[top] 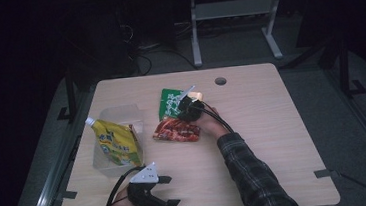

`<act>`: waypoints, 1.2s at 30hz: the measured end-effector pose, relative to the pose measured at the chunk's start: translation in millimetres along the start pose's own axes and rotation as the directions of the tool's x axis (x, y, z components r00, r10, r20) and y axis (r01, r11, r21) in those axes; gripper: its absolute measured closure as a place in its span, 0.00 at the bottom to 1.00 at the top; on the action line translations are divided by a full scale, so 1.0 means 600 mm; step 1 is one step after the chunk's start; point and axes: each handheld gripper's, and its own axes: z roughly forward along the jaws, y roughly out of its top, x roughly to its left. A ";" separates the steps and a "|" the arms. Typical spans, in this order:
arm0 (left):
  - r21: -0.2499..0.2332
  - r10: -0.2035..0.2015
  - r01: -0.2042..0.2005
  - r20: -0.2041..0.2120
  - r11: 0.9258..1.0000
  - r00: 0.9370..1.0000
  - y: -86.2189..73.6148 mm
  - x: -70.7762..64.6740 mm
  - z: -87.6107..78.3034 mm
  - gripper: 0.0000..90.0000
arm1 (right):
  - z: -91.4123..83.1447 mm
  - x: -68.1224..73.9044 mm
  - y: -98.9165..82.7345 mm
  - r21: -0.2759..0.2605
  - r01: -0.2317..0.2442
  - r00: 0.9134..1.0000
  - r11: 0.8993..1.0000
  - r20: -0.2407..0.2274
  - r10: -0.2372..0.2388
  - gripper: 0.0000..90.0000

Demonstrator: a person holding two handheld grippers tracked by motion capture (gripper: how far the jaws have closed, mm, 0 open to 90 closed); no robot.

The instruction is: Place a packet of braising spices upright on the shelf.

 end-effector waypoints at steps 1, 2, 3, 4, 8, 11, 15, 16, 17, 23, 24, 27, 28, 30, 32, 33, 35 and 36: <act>0.001 0.000 0.000 -0.001 1.000 1.000 0.000 0.000 0.000 0.22 | -0.003 0.002 -0.004 0.002 0.017 1.000 1.000 0.007 -0.017 1.00; 0.003 0.001 -0.001 -0.001 1.000 1.000 0.000 0.000 0.001 0.22 | -0.006 0.007 -0.008 0.000 0.018 1.000 1.000 0.004 -0.018 1.00; 0.005 0.002 -0.002 -0.002 1.000 1.000 0.000 0.000 0.001 0.22 | -0.010 0.009 -0.011 0.002 0.032 0.999 0.999 0.011 -0.032 1.00; 0.006 0.001 -0.001 0.000 1.000 1.000 0.000 -0.001 0.001 0.22 | -0.013 0.013 -0.014 0.006 0.038 0.999 0.999 0.011 -0.038 1.00; 0.007 -0.001 0.001 0.002 1.000 1.000 0.000 -0.002 0.004 0.22 | -0.032 0.028 -0.036 0.007 0.074 0.997 0.997 -0.001 -0.074 1.00; 0.009 0.000 0.000 -0.002 1.000 1.000 0.000 -0.001 0.004 0.22 | -0.047 0.041 -0.052 0.011 0.098 0.995 0.995 -0.002 -0.098 1.00; 0.010 -0.001 0.001 -0.003 1.000 1.000 0.000 -0.001 0.004 0.22 | -0.064 0.048 -0.075 -0.002 0.089 0.996 0.996 -0.019 -0.089 1.00; 0.010 -0.004 0.004 -0.001 1.000 1.000 0.000 -0.002 0.005 0.22 | -0.068 0.050 -0.080 -0.002 0.096 0.995 0.995 -0.021 -0.097 1.00; 0.014 -0.002 0.002 0.001 1.000 1.000 0.000 -0.001 0.005 0.22 | -0.072 0.054 -0.085 -0.004 0.089 0.996 0.996 -0.022 -0.089 1.00; 0.012 -0.012 0.012 0.002 1.000 1.000 0.000 -0.003 0.007 0.22 | -0.096 0.070 -0.111 0.000 0.116 0.993 0.993 -0.023 -0.116 1.00; 0.013 -0.007 0.007 -0.001 1.000 1.000 0.000 -0.003 0.007 0.22 | -0.100 0.071 -0.114 0.008 0.119 0.993 0.993 -0.024 -0.118 1.00; 0.013 -0.001 0.001 0.000 1.000 1.000 0.001 -0.003 0.006 0.22 | -0.110 0.077 -0.126 0.012 0.120 0.993 0.993 -0.020 -0.120 1.00; 0.012 -0.001 0.001 -0.004 1.000 1.000 0.001 -0.003 0.006 0.22 | -0.114 0.078 -0.129 0.017 0.122 0.992 0.992 -0.024 -0.122 1.00; 0.014 -0.010 0.010 -0.014 1.000 1.000 0.004 -0.002 0.008 0.22 | -0.119 0.078 -0.137 0.005 0.105 0.994 0.994 -0.034 -0.105 1.00; 0.006 -0.025 0.025 -0.024 1.000 0.999 0.008 -0.001 0.011 0.22 | -0.123 0.073 -0.144 -0.022 0.068 0.996 0.997 -0.050 -0.069 0.94; 0.002 -0.035 0.035 -0.028 0.999 0.999 0.011 -0.001 0.012 0.22 | -0.126 0.070 -0.146 -0.026 0.053 0.997 0.998 -0.049 -0.054 0.92; -0.004 -0.042 0.042 -0.028 0.999 0.999 0.016 0.001 0.014 0.23 | -0.137 0.064 -0.149 -0.044 0.027 0.999 0.999 -0.025 -0.028 0.91; -0.004 -0.043 0.043 -0.026 0.999 0.999 0.017 0.001 0.016 0.23 | -0.144 0.060 -0.148 -0.072 -0.012 1.000 0.997 -0.025 0.010 0.90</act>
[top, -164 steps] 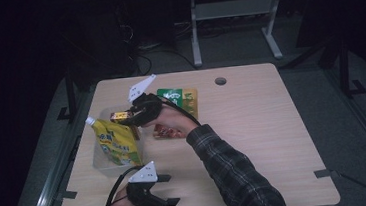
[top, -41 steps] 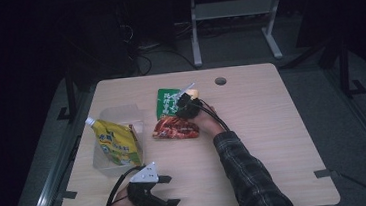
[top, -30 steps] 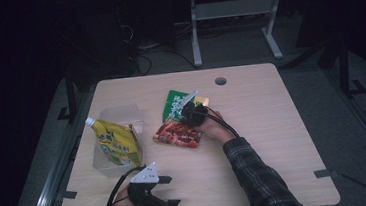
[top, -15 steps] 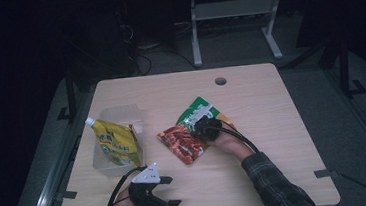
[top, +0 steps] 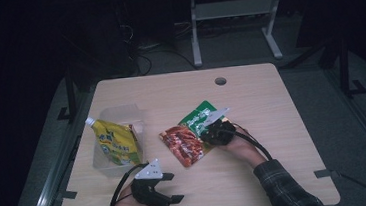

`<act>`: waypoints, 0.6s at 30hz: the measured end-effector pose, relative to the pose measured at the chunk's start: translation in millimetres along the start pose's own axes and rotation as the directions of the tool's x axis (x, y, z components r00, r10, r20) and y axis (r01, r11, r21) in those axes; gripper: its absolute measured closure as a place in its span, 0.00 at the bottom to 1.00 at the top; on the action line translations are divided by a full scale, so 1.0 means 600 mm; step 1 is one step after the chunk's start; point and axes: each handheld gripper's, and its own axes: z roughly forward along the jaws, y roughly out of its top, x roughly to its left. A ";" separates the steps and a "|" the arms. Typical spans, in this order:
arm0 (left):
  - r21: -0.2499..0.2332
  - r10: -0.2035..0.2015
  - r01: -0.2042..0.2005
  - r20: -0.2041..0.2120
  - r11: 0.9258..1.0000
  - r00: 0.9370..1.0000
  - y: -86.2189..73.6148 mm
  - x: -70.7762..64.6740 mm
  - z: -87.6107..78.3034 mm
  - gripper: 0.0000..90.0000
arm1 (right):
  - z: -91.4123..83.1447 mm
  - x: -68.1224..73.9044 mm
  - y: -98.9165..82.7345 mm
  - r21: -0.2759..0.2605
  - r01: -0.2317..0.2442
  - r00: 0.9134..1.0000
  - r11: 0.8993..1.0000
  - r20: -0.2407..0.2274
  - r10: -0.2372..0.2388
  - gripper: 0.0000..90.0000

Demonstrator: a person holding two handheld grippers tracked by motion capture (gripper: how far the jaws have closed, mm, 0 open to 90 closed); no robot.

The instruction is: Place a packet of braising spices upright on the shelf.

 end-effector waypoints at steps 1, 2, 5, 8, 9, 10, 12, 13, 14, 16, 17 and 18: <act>0.007 0.008 -0.008 -0.001 1.000 1.000 0.001 0.001 0.001 0.23 | -0.006 -0.007 0.003 -0.027 -0.023 1.000 0.999 0.009 0.024 0.91; 0.007 0.008 -0.008 0.000 1.000 1.000 0.002 0.001 0.004 0.23 | -0.010 -0.012 0.008 -0.059 -0.041 0.999 0.997 0.025 0.042 0.92; 0.012 0.001 -0.001 0.003 1.000 1.000 0.003 -0.001 0.007 0.23 | -0.006 -0.030 0.030 -0.096 -0.086 0.995 0.992 0.049 0.091 0.99; 0.018 0.016 -0.016 0.003 1.000 1.000 0.004 0.001 0.008 0.23 | 0.022 -0.042 0.054 -0.090 -0.097 0.993 0.991 0.052 0.102 1.00; 0.020 0.018 -0.018 0.004 1.000 1.000 0.004 0.002 0.009 0.23 | 0.034 -0.043 0.062 -0.081 -0.102 0.993 0.991 0.047 0.106 1.00; 0.020 0.018 -0.018 0.006 1.000 1.000 0.003 0.002 0.009 0.24 | 0.047 -0.043 0.070 -0.076 -0.099 0.994 0.992 0.042 0.102 1.00; 0.019 0.015 -0.015 0.006 1.000 1.000 0.003 0.002 0.008 0.24 | 0.072 -0.040 0.085 -0.060 -0.092 0.995 0.994 0.040 0.094 1.00; 0.015 0.016 -0.016 0.007 1.000 1.000 0.003 0.003 0.008 0.24 | 0.083 -0.038 0.093 -0.054 -0.093 0.995 0.994 0.032 0.095 1.00; 0.015 0.019 -0.020 0.008 1.000 1.000 0.002 0.003 0.007 0.24 | 0.092 -0.036 0.100 -0.051 -0.090 0.995 0.995 0.029 0.091 1.00; 0.010 0.017 -0.017 0.009 1.000 1.000 0.002 0.003 0.005 0.24 | 0.109 -0.031 0.113 -0.039 -0.084 0.996 0.996 0.021 0.085 1.00; 0.006 0.015 -0.015 0.009 1.000 1.000 0.001 0.003 0.004 0.24 | 0.117 -0.027 0.118 -0.034 -0.078 0.997 0.996 0.022 0.079 1.00; 0.008 0.020 -0.020 0.008 1.000 1.000 0.001 0.003 0.003 0.24 | 0.123 -0.024 0.123 -0.013 -0.073 0.997 0.997 0.025 0.073 1.00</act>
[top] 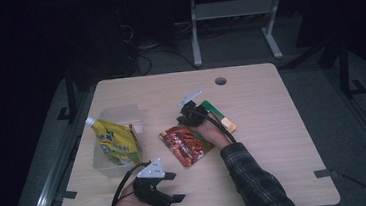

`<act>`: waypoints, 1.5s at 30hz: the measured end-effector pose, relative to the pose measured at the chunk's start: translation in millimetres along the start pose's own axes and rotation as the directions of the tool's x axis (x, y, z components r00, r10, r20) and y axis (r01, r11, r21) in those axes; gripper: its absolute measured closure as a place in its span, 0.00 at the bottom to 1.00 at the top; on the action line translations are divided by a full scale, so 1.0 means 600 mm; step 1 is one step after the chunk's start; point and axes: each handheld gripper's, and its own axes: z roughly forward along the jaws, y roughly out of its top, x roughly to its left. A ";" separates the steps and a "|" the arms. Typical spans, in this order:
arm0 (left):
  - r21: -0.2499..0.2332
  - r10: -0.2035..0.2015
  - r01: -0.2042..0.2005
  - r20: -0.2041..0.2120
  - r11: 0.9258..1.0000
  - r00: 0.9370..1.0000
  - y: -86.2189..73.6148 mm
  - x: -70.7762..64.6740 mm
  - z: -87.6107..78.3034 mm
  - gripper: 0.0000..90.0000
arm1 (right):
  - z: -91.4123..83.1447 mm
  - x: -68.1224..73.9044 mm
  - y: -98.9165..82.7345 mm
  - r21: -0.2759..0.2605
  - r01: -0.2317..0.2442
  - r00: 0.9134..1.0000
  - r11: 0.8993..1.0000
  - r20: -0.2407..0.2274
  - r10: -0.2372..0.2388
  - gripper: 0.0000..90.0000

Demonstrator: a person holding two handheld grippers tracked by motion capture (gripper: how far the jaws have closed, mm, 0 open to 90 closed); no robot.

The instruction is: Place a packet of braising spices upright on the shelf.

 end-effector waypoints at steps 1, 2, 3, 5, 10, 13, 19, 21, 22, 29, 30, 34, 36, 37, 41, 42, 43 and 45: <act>0.000 -0.003 0.003 0.000 1.000 1.000 0.000 0.000 -0.001 0.24 | 0.006 0.002 0.001 0.004 0.009 1.000 1.000 0.002 -0.009 1.00; -0.003 -0.002 0.002 -0.001 1.000 1.000 -0.001 0.000 -0.002 0.24 | 0.010 0.003 0.001 0.009 0.006 1.000 1.000 0.000 -0.006 1.00; -0.004 -0.004 0.004 -0.001 1.000 1.000 -0.002 0.000 -0.003 0.24 | 0.013 0.004 -0.001 0.018 0.013 1.000 1.000 0.007 -0.013 1.00; -0.002 -0.007 0.007 -0.002 1.000 1.000 -0.002 0.001 -0.004 0.24 | 0.014 0.003 -0.008 0.017 0.007 1.000 1.000 -0.004 -0.007 1.00; -0.001 -0.009 0.009 -0.003 1.000 1.000 -0.003 0.001 -0.002 0.25 | 0.001 0.003 -0.036 -0.010 0.005 1.000 1.000 -0.014 -0.005 1.00; 0.006 -0.008 0.008 -0.006 1.000 1.000 -0.003 0.001 -0.001 0.24 | -0.015 0.007 -0.054 -0.019 0.003 1.000 1.000 -0.029 -0.004 1.00; 0.008 -0.008 0.008 -0.013 1.000 1.000 -0.003 0.001 -0.001 0.25 | -0.053 0.032 -0.095 -0.022 0.060 0.996 0.998 -0.069 -0.062 1.00; 0.006 -0.010 0.010 -0.015 1.000 1.000 -0.003 0.001 0.001 0.25 | -0.064 0.040 -0.107 -0.025 0.081 0.994 0.996 -0.078 -0.083 1.00; 0.007 -0.006 0.006 -0.014 1.000 1.000 -0.002 0.001 0.001 0.24 | -0.069 0.045 -0.111 -0.019 0.087 0.993 0.996 -0.078 -0.088 1.00; 0.015 -0.020 0.021 -0.020 1.000 1.000 0.001 0.001 0.003 0.24 | -0.096 0.069 -0.135 0.000 0.133 0.987 0.991 -0.091 -0.132 1.00; 0.011 -0.032 0.033 -0.023 0.999 0.999 0.002 0.002 0.003 0.24 | -0.098 0.069 -0.137 -0.002 0.134 0.987 0.991 -0.093 -0.133 1.00; 0.000 -0.057 0.057 -0.042 0.998 0.997 0.010 0.006 0.000 0.24 | -0.118 0.067 -0.136 -0.029 0.088 0.989 0.996 -0.113 -0.091 0.88; -0.001 -0.065 0.065 -0.054 0.998 0.996 0.016 0.008 0.000 0.24 | -0.135 0.064 -0.135 -0.048 0.067 0.991 0.997 -0.112 -0.072 0.81; -0.003 -0.065 0.065 -0.066 0.998 0.996 0.020 0.009 0.002 0.23 | -0.142 0.062 -0.136 -0.053 0.057 0.992 0.997 -0.109 -0.062 0.77; -0.009 -0.071 0.070 -0.102 0.997 0.992 0.036 0.014 0.014 0.19 | -0.185 0.050 -0.154 -0.073 0.009 0.997 0.997 -0.077 -0.015 0.64; 0.000 -0.058 0.059 -0.108 0.998 0.992 0.041 0.017 0.018 0.19 | -0.196 0.048 -0.160 -0.075 0.001 0.998 0.997 -0.060 -0.005 0.60; -0.003 -0.051 0.051 -0.115 0.999 0.992 0.046 0.019 0.024 0.18 | -0.206 0.046 -0.166 -0.079 -0.003 0.999 0.997 -0.040 0.000 0.55; 0.012 -0.051 0.053 -0.121 0.999 0.991 0.055 0.024 0.036 0.16 | -0.224 0.041 -0.180 -0.085 -0.008 1.000 0.996 0.008 0.009 0.46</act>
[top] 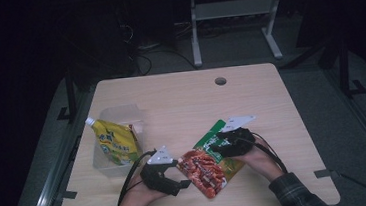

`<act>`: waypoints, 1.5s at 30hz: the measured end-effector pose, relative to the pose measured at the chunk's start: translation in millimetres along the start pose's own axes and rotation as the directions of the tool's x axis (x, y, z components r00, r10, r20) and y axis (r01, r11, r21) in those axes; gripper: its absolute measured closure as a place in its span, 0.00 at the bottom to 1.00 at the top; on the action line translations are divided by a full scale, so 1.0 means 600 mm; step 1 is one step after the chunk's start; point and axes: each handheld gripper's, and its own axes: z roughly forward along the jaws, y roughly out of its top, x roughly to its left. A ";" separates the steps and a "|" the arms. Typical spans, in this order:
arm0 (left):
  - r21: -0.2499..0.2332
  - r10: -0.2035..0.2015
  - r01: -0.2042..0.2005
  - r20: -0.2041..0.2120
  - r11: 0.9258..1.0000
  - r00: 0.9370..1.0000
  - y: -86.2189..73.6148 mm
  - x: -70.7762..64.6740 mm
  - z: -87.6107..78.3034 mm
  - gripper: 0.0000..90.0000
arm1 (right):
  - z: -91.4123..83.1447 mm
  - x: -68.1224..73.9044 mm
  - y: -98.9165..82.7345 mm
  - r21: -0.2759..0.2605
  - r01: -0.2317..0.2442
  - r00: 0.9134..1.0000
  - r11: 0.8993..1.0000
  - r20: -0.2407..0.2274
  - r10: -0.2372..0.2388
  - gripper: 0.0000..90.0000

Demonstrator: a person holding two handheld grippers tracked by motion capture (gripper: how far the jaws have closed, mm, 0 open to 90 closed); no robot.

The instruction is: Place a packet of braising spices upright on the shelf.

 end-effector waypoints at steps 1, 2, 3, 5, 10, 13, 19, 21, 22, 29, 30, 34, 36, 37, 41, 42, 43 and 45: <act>0.001 0.005 -0.005 -0.016 1.000 1.000 0.005 0.002 0.006 0.16 | -0.009 -0.003 -0.007 -0.004 -0.008 1.000 1.000 0.017 0.009 0.44; -0.004 0.003 -0.003 -0.024 1.000 1.000 0.010 0.004 0.013 0.15 | -0.017 -0.006 -0.013 -0.004 -0.021 0.999 1.000 0.030 0.021 0.43; -0.001 0.006 -0.006 -0.026 1.000 1.000 0.017 0.007 0.018 0.15 | -0.024 -0.009 -0.020 -0.003 -0.037 0.999 0.999 0.037 0.038 0.41; 0.009 0.021 -0.020 -0.036 1.000 0.999 0.030 0.013 0.030 0.15 | -0.037 -0.014 -0.034 0.009 -0.058 0.997 0.998 0.055 0.057 0.39; 0.033 0.021 -0.019 -0.066 0.999 0.998 0.056 0.038 0.062 0.15 | -0.067 -0.019 -0.065 0.015 -0.093 0.992 0.996 0.092 0.091 0.36; 0.049 0.001 0.002 -0.064 0.999 0.998 0.065 0.060 0.082 0.15 | -0.081 -0.019 -0.078 0.008 -0.112 0.989 0.994 0.099 0.111 0.35; 0.083 -0.024 0.027 -0.037 0.996 0.999 0.074 0.078 0.121 0.16 | -0.098 -0.014 -0.093 0.001 -0.118 0.988 0.993 0.097 0.118 0.34; 0.097 0.009 -0.005 -0.031 0.995 0.999 0.076 0.076 0.126 0.16 | -0.100 -0.014 -0.096 -0.002 -0.124 0.987 0.992 0.100 0.124 0.34; 0.095 0.009 -0.006 -0.028 0.996 1.000 0.077 0.073 0.128 0.17 | -0.102 -0.015 -0.096 -0.003 -0.125 0.987 0.992 0.100 0.125 0.34; 0.100 0.067 -0.062 -0.039 0.993 0.997 0.077 0.061 0.126 0.40 | -0.106 -0.020 -0.096 -0.015 -0.134 0.985 0.991 0.112 0.135 0.33; 0.094 0.068 -0.063 -0.042 0.994 0.997 0.077 0.058 0.127 0.47 | -0.107 -0.021 -0.096 -0.017 -0.136 0.984 0.991 0.112 0.137 0.33; 0.116 0.105 -0.098 -0.054 0.988 0.993 0.080 0.049 0.127 0.74 | -0.110 -0.022 -0.095 -0.023 -0.143 0.982 0.989 0.119 0.145 0.32; 0.112 0.106 -0.099 -0.057 0.989 0.993 0.080 0.044 0.129 0.88 | -0.111 -0.022 -0.094 -0.028 -0.141 0.982 0.990 0.126 0.144 0.31; 0.124 0.124 -0.116 -0.065 0.986 0.990 0.081 0.043 0.129 0.92 | -0.112 -0.022 -0.093 -0.031 -0.141 0.981 0.989 0.128 0.144 0.31; 0.123 0.130 -0.120 -0.074 0.985 0.989 0.082 0.040 0.128 0.97 | -0.114 -0.023 -0.092 -0.039 -0.143 0.980 0.989 0.132 0.147 0.30; 0.122 0.131 -0.121 -0.072 0.985 0.989 0.083 0.041 0.127 0.98 | -0.114 -0.024 -0.092 -0.040 -0.143 0.980 0.989 0.136 0.148 0.29; 0.117 0.123 -0.114 -0.066 0.987 0.990 0.082 0.043 0.126 0.99 | -0.115 -0.024 -0.092 -0.044 -0.148 0.978 0.988 0.142 0.152 0.29; 0.104 0.106 -0.100 -0.058 0.990 0.993 0.081 0.047 0.124 0.99 | -0.118 -0.025 -0.091 -0.052 -0.151 0.977 0.987 0.144 0.157 0.29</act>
